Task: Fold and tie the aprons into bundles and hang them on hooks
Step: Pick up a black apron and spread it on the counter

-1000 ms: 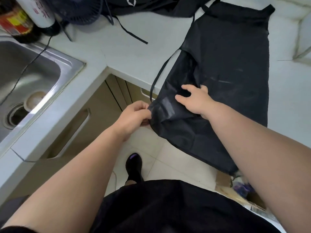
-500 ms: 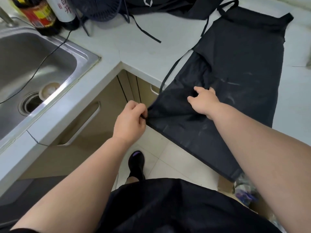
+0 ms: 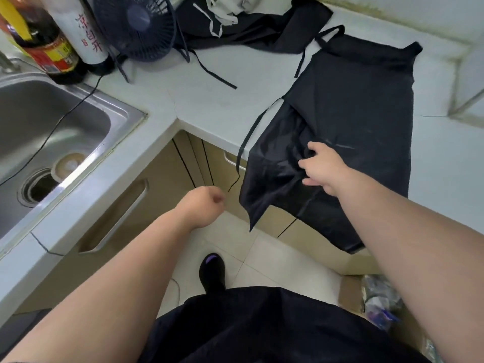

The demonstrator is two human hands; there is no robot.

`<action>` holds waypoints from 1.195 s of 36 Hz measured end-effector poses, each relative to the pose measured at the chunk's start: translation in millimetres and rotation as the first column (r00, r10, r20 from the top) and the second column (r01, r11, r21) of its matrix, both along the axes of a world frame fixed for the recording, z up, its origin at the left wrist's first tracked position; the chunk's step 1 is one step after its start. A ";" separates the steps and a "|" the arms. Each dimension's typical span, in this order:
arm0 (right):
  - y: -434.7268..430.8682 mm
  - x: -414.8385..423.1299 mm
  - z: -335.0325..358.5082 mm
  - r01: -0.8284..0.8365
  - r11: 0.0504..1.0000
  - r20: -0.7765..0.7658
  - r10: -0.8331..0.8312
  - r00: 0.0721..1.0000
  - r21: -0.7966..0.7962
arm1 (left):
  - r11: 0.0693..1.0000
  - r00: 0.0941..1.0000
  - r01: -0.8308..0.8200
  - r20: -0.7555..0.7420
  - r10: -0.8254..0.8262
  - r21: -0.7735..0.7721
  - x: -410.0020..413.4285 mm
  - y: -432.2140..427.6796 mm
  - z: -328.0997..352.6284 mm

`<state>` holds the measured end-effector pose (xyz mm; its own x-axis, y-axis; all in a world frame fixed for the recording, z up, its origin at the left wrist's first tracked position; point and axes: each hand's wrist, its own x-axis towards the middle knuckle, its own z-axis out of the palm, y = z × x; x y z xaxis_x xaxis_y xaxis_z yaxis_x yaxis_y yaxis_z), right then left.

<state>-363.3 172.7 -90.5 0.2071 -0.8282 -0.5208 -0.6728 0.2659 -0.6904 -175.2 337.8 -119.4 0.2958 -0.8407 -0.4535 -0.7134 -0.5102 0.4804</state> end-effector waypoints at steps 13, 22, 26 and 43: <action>-52.4 16.6 18.5 -0.235 0.959 -0.354 0.167 0.920 -0.158 | 0.971 0.993 -0.016 -0.117 -0.012 -0.238 18.1 -113.6 39.4; -97.0 51.1 12.7 -0.304 0.923 -0.441 0.177 0.880 -0.236 | 0.986 0.983 0.106 -0.135 -0.123 -0.125 48.6 -208.5 33.3; -121.0 65.0 8.8 -0.236 0.915 -0.467 0.061 0.882 -0.326 | 0.980 0.972 0.153 -0.161 -0.173 -0.125 58.8 -245.1 28.2; -181.6 6.9 -17.7 0.694 0.704 -0.088 -0.708 0.700 -0.152 | 0.861 0.870 0.460 -0.084 -0.486 -0.218 40.0 -323.6 19.2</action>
